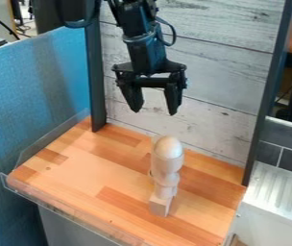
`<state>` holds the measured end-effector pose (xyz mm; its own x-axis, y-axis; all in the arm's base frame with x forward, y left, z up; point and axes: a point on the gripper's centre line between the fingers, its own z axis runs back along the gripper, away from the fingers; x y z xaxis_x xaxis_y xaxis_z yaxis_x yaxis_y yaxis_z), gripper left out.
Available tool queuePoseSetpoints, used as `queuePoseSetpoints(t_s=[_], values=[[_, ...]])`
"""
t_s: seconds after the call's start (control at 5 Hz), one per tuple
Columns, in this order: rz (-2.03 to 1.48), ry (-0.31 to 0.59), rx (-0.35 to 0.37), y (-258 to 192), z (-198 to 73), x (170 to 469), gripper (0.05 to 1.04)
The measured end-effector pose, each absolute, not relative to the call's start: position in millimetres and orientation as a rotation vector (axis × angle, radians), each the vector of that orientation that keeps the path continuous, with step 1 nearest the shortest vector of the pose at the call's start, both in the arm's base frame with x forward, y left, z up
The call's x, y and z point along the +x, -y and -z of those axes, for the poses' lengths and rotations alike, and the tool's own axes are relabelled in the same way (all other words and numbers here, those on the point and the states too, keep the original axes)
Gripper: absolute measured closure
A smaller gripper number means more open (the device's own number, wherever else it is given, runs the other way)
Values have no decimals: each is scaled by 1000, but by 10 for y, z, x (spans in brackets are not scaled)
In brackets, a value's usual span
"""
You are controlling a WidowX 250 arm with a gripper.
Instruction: Take the cup along with ball on top to the left
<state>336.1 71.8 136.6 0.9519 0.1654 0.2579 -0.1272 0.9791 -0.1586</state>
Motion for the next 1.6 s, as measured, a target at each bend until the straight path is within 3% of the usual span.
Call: queuePoseSetpoints(t_s=[0.8,1.6], values=[[-137,223,-112,-609,-1108,3420,83],[-103,75,25,-513,-900,3375,83]])
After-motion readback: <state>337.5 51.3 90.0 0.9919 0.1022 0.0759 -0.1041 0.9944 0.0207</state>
